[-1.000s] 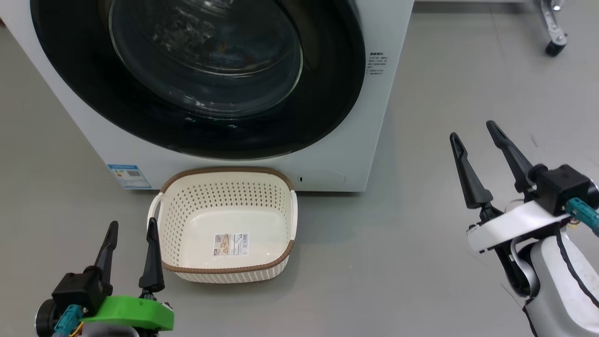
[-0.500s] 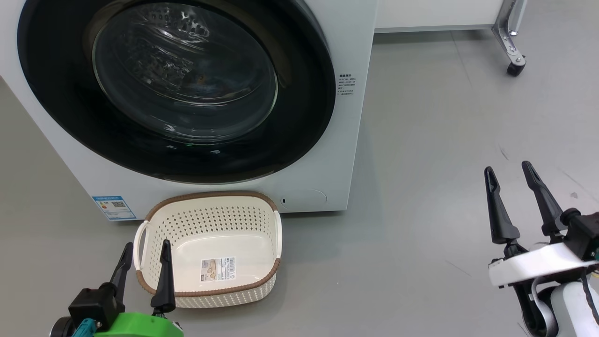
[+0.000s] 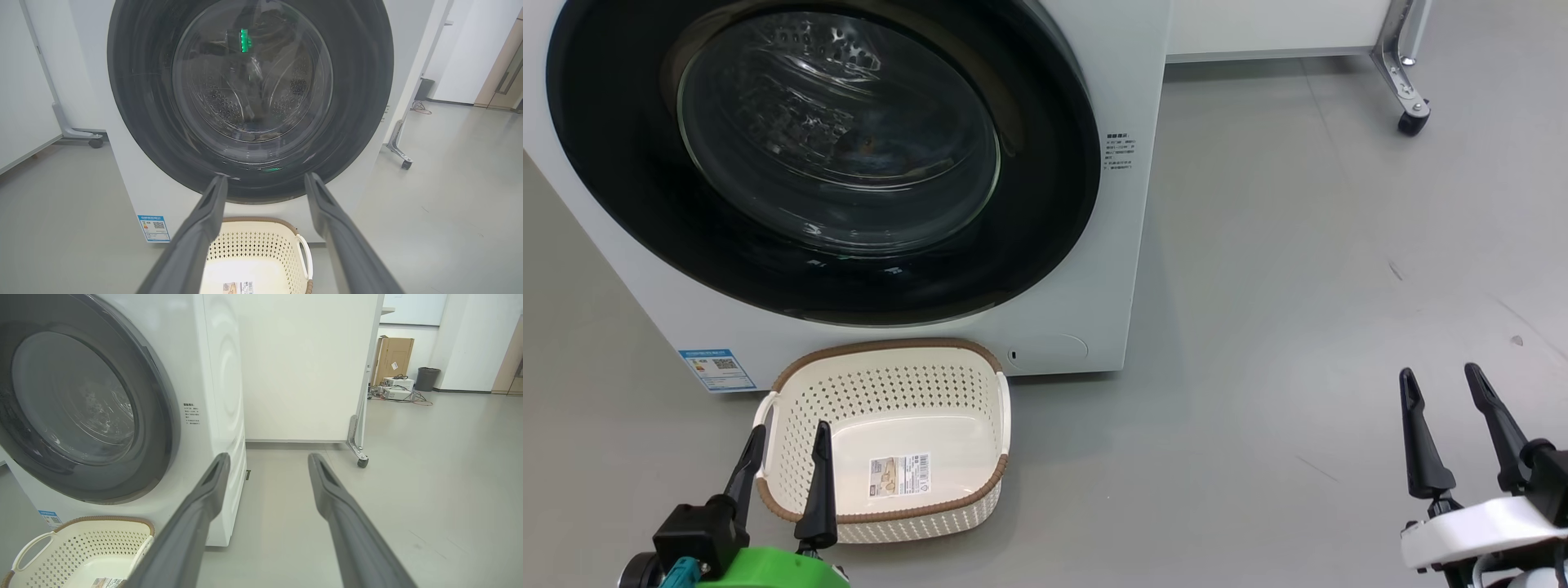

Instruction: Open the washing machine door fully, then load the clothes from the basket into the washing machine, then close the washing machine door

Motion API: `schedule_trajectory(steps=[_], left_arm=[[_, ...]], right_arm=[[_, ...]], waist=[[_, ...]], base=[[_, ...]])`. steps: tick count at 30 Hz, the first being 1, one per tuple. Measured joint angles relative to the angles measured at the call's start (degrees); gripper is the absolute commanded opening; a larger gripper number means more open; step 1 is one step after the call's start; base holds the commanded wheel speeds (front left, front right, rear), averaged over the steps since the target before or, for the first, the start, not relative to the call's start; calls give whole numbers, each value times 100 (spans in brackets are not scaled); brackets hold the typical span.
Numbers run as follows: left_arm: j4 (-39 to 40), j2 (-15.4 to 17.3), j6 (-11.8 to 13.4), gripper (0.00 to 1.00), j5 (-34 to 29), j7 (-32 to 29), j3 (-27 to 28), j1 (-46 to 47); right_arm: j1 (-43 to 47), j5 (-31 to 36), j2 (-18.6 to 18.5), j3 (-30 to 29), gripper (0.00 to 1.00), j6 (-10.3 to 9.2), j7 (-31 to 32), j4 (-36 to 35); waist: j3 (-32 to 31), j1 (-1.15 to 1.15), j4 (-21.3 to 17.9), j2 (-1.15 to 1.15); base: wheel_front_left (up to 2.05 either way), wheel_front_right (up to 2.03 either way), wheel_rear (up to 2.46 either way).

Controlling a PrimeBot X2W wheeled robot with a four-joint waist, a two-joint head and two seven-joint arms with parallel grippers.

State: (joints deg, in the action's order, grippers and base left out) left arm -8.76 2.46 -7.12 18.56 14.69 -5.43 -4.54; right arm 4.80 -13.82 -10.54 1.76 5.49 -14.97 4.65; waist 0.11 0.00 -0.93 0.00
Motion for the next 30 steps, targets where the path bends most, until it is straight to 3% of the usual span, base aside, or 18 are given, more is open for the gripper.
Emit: schedule_trajectory(steps=[30], left_arm=[[3, 0, 0, 100, -48, 0, 30, -80]], right_arm=[[252, 286, 360, -357, 100, 114, 1, -33]], waist=[[-30, 0, 156, 0]], base=[[0, 0, 0]])
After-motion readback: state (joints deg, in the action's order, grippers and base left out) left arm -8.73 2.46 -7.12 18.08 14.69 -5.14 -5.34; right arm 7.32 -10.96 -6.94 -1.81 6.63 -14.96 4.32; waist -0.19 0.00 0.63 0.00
